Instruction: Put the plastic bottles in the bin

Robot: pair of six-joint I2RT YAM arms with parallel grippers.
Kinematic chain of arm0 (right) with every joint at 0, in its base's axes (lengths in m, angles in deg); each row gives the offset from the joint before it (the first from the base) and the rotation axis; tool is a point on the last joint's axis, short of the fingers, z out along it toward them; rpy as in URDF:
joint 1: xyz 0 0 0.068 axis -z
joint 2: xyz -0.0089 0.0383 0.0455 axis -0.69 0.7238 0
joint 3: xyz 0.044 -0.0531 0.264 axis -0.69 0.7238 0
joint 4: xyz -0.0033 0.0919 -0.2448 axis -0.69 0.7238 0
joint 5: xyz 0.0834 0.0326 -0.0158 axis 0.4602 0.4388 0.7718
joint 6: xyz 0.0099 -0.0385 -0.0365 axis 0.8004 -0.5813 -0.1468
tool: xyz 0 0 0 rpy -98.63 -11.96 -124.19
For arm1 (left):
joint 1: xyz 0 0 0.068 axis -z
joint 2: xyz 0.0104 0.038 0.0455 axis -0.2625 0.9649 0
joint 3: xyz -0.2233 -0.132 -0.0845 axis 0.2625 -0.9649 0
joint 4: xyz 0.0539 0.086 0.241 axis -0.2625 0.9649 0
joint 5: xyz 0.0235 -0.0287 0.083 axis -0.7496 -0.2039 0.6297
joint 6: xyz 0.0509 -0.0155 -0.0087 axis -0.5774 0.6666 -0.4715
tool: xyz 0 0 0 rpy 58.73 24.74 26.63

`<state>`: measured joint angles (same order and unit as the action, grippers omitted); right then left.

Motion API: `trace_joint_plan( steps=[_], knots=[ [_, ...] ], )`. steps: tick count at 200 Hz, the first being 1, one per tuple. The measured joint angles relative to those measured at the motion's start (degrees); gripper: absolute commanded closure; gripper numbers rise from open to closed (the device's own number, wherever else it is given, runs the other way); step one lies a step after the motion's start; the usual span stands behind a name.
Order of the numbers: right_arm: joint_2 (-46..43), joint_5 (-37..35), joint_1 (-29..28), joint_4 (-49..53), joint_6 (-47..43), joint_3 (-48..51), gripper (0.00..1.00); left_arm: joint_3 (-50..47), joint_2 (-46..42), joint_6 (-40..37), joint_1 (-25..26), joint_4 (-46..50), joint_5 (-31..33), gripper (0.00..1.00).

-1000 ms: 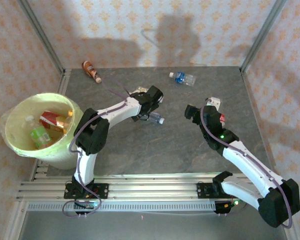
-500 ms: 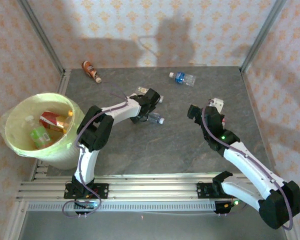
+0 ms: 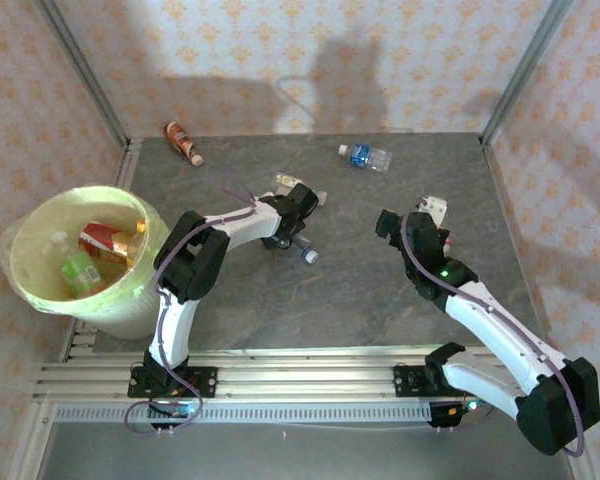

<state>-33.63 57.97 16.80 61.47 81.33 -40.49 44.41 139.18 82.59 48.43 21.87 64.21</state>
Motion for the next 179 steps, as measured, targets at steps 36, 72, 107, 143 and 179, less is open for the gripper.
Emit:
trace_joint_plan(
  steps=[36,72,107,143,179],
  knots=[
    [0.3,0.0,0.0,0.0,0.0,0.0,0.01,-1.4,-0.8,-3.8,0.0,-1.0,-0.2,0.37],
    [0.1,5.3,0.1,-3.3,-2.4,0.9,0.01,-3.8,-2.3,-8.6,0.2,-5.0,-0.7,0.4],
    [-0.9,12.8,0.2,-8.6,-5.8,2.6,0.01,-7.5,-7.1,-13.0,1.0,-9.0,-0.9,0.43],
    [-0.9,17.3,0.2,-11.4,-9.4,2.6,0.01,-10.1,-14.9,-16.7,1.7,-12.3,-0.5,0.46],
    [-0.9,20.2,0.2,-13.6,-11.9,2.6,0.01,-10.3,-21.6,-21.0,1.9,-13.9,0.3,0.47]
  ],
)
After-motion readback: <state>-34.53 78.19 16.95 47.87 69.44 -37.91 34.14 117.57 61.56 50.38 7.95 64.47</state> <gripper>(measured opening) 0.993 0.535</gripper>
